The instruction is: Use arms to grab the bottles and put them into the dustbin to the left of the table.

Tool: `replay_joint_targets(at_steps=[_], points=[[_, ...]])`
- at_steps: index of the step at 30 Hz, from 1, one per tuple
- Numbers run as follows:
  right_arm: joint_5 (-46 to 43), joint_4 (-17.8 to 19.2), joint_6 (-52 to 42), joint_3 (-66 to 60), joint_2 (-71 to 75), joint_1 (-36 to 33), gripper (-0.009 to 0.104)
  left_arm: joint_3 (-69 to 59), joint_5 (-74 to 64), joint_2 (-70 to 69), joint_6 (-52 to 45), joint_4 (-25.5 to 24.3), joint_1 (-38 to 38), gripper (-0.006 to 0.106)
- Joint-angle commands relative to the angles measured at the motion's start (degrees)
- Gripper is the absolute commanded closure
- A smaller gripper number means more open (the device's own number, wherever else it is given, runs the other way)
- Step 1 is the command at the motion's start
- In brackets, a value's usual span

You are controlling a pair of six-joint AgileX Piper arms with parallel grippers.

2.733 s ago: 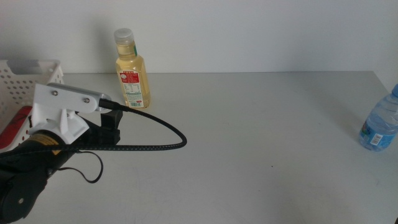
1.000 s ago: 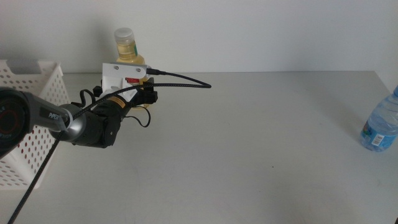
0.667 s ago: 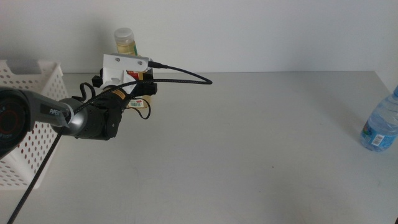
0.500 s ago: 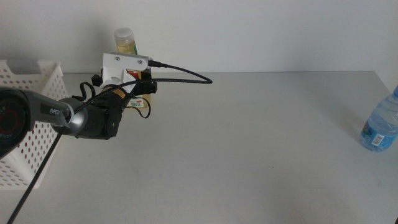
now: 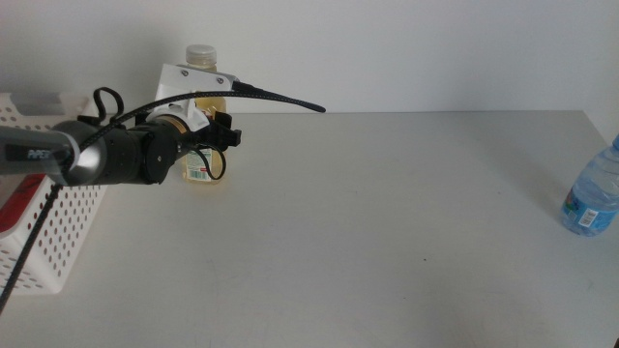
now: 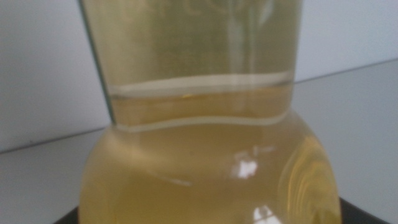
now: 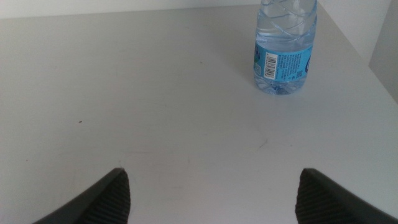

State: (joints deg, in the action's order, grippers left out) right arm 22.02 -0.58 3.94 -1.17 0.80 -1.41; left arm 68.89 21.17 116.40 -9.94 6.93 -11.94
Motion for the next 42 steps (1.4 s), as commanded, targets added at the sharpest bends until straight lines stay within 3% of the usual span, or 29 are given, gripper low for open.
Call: replay_joint_targets(at_steps=[1,13,19,22,32,42], points=[[-3.56,0.58,-0.56,0.06,1.18,0.25,0.026,1.86,0.71,-8.29,-1.07,-0.2,0.07,0.102],[-3.56,0.58,-0.56,0.06,1.18,0.25,0.026,9.57,-39.24,-25.66,-2.42,-0.73,2.82,0.102],[-3.56,0.58,-0.56,0.06,1.18,0.25,0.026,25.44,-69.84,-26.59,-2.42,-1.4,11.53,0.102],[-3.56,0.58,-0.56,0.06,1.18,0.25,0.026,29.98,-78.58,-25.66,-2.42,-1.4,16.25,0.102],[-3.56,0.58,-0.56,0.06,1.18,0.25,0.026,32.72,-94.66,-20.99,-2.42,-2.59,28.16,0.102],[-3.56,0.58,-0.56,0.06,1.18,0.25,0.026,32.11,-96.66,-13.91,-3.04,-4.03,29.39,0.102]])
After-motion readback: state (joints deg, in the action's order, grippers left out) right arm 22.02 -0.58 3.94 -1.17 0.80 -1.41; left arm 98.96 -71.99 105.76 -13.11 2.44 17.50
